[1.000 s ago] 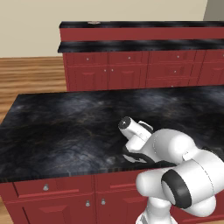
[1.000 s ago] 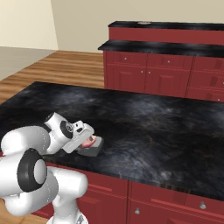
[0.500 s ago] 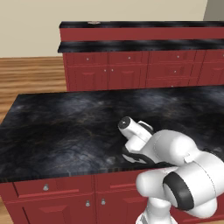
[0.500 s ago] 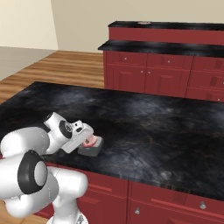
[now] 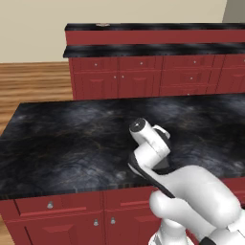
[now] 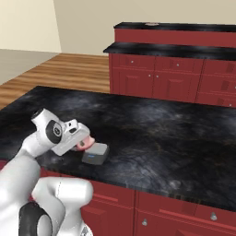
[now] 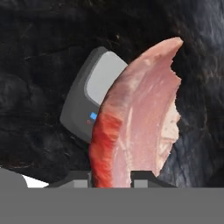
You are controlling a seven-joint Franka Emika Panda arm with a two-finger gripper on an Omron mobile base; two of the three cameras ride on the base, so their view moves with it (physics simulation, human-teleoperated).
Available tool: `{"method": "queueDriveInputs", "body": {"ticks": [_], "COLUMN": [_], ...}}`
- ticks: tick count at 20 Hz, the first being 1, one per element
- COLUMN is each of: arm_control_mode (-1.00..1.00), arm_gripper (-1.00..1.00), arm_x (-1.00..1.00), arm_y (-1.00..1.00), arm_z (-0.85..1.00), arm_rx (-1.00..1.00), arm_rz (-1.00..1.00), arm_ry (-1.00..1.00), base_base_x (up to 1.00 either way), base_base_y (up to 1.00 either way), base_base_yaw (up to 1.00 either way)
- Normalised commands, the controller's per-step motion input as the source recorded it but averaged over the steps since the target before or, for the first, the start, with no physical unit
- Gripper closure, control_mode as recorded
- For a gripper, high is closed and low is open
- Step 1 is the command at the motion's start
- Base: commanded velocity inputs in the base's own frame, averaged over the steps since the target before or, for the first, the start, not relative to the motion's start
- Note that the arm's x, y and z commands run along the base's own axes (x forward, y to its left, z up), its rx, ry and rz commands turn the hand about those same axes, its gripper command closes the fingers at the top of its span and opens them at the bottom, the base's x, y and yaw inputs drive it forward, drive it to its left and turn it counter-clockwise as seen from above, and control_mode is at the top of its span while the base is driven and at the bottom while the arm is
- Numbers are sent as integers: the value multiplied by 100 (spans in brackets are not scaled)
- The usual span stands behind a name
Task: Take the steak from the fridge and place it on the digital scale on the counter by the fridge. Wait a few seconds for a reading, then move it to the plate on the dining counter.
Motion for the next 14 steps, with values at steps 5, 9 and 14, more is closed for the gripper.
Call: {"method": "queueDriveInputs", "body": {"ticks": [5, 9, 14], "arm_control_mode": [-100, -100, -100], "arm_gripper": [100, 100, 100], "arm_x": [-51, -53, -36], "arm_y": [24, 3, 0], "arm_z": [99, 66, 54], "arm_rx": [25, 31, 31], "arm_rz": [0, 0, 0], "arm_ry": [-1, -7, -2], "base_base_x": [0, 0, 0], "base_base_y": [0, 0, 0], "base_base_yaw": [0, 0, 0]}}
